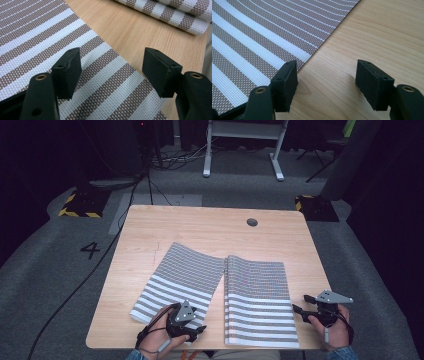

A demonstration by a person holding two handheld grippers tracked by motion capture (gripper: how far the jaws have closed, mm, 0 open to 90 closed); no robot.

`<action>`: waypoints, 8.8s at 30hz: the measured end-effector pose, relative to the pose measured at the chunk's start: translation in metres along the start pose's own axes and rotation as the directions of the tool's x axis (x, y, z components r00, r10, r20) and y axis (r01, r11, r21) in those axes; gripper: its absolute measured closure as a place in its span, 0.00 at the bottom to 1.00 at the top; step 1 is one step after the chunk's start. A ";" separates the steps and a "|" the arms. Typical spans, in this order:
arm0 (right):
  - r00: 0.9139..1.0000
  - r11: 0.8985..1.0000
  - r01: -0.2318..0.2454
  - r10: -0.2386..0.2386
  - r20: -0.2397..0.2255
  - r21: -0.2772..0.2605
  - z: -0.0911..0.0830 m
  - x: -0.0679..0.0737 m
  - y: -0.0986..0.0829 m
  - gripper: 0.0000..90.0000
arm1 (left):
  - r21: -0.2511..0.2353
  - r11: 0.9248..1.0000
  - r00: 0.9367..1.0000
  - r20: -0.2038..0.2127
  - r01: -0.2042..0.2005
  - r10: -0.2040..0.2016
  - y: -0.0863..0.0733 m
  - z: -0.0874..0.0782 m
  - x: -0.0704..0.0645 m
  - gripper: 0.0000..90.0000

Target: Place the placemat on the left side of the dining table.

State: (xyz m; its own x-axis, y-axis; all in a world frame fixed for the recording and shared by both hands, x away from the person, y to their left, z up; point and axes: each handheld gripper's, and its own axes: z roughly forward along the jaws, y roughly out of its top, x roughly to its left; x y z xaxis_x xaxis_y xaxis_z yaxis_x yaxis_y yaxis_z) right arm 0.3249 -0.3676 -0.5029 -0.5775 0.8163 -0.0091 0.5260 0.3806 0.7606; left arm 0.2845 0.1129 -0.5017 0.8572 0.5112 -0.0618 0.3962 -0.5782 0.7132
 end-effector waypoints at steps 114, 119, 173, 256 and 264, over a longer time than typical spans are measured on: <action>1.000 1.000 -0.004 0.004 -0.002 0.003 0.001 0.000 0.001 0.36 | -0.103 0.964 0.932 -0.251 0.245 -0.263 0.057 0.042 0.057 0.38; 1.000 1.000 -0.002 0.002 -0.002 0.003 0.001 0.000 0.001 0.36 | -0.052 0.967 0.920 -0.298 0.249 -0.253 0.057 0.050 0.057 0.36; 1.000 1.000 -0.004 0.004 -0.002 0.003 0.001 0.001 0.001 0.35 | -0.211 0.976 0.971 0.214 -0.056 0.102 0.057 -0.011 -0.002 0.97; 1.000 1.000 0.005 -0.005 0.002 0.007 0.002 0.001 0.002 0.33 | 0.063 0.906 0.844 -0.395 0.418 -0.362 -0.059 -0.080 -0.017 0.45; 1.000 1.000 0.006 -0.006 0.001 0.008 0.002 0.001 0.002 0.33 | 0.028 0.913 0.842 -0.399 0.407 -0.363 -0.056 -0.076 -0.015 0.64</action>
State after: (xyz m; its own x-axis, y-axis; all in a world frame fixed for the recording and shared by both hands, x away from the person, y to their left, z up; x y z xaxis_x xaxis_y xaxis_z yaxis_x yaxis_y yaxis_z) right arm 0.3264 -0.3647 -0.5030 -0.5797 0.8147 -0.0143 0.5278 0.3887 0.7552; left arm 0.2242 0.1854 -0.4876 0.4468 0.8941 -0.0321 0.7197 -0.3379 0.6066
